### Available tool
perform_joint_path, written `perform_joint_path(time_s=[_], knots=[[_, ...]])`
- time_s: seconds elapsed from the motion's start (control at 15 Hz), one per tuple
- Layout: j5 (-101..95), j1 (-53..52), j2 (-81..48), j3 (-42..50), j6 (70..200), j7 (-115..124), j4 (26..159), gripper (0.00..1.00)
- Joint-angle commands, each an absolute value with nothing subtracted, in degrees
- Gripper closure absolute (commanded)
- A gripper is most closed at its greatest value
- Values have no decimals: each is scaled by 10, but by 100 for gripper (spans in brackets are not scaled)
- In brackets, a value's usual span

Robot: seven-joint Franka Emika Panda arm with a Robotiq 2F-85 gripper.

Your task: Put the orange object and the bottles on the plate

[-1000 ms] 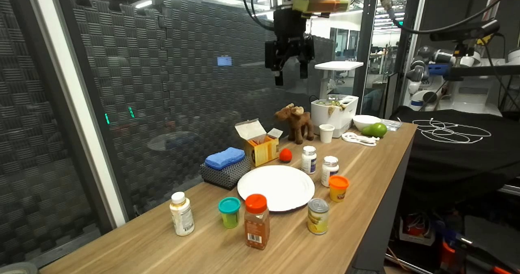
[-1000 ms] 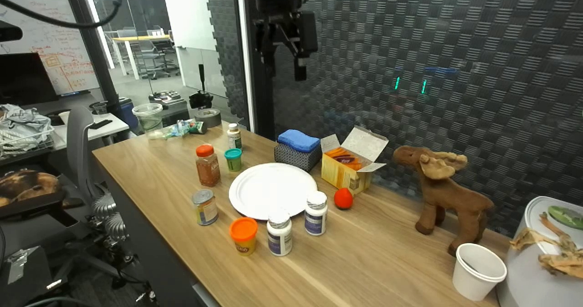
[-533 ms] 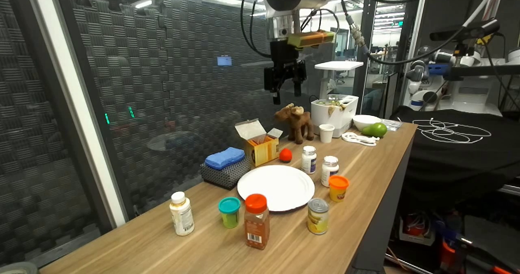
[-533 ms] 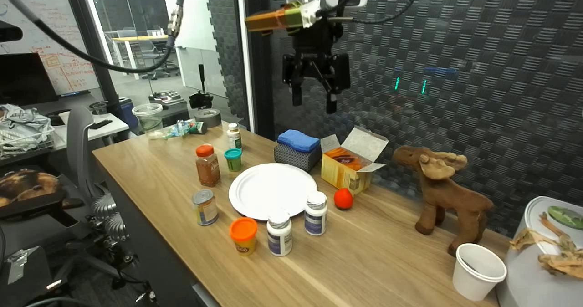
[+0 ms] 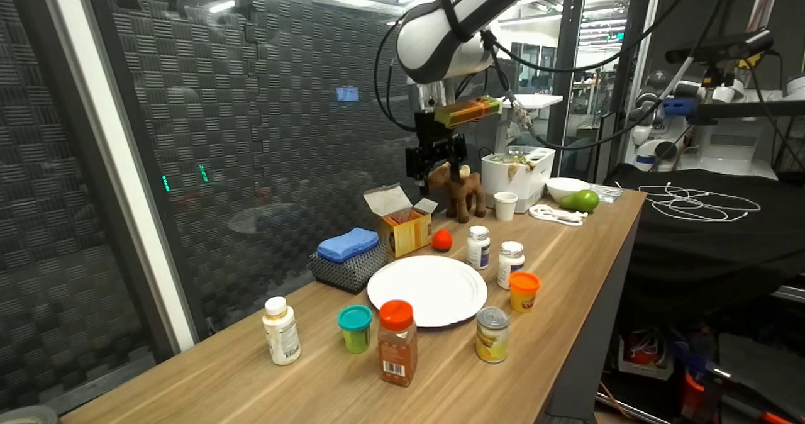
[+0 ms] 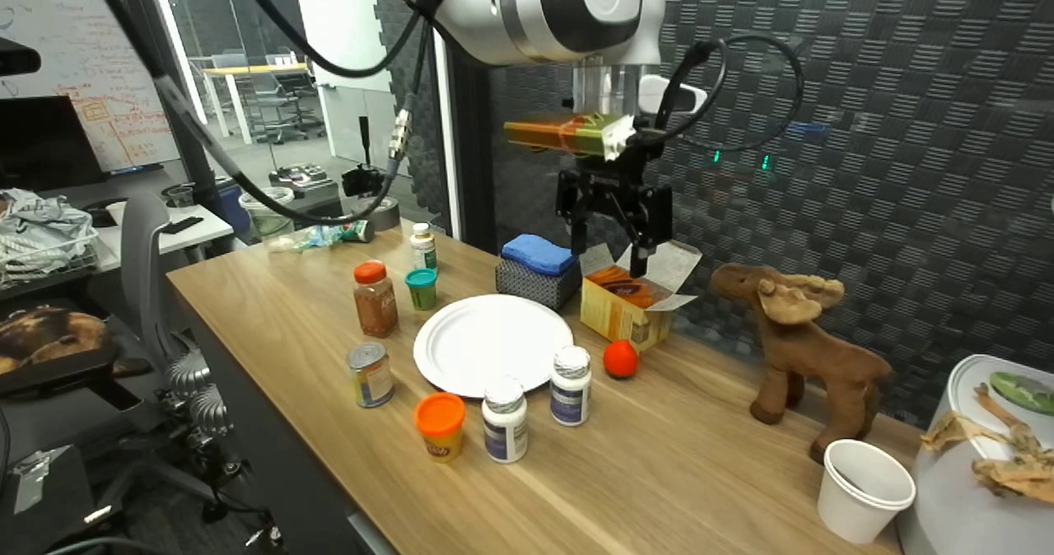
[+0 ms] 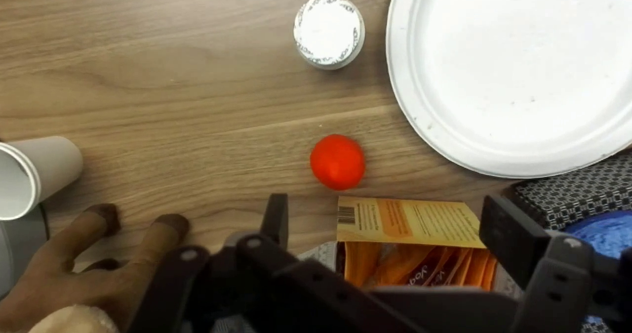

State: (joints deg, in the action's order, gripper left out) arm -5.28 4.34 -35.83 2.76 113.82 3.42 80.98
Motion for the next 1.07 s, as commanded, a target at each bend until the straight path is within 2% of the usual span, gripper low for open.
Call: perform_joint_path(time_s=[0.0,1.0], knots=[[-35,50,-416,34,1147,40,750,0],[-27,65,-514,37,1129,33,689,0]])
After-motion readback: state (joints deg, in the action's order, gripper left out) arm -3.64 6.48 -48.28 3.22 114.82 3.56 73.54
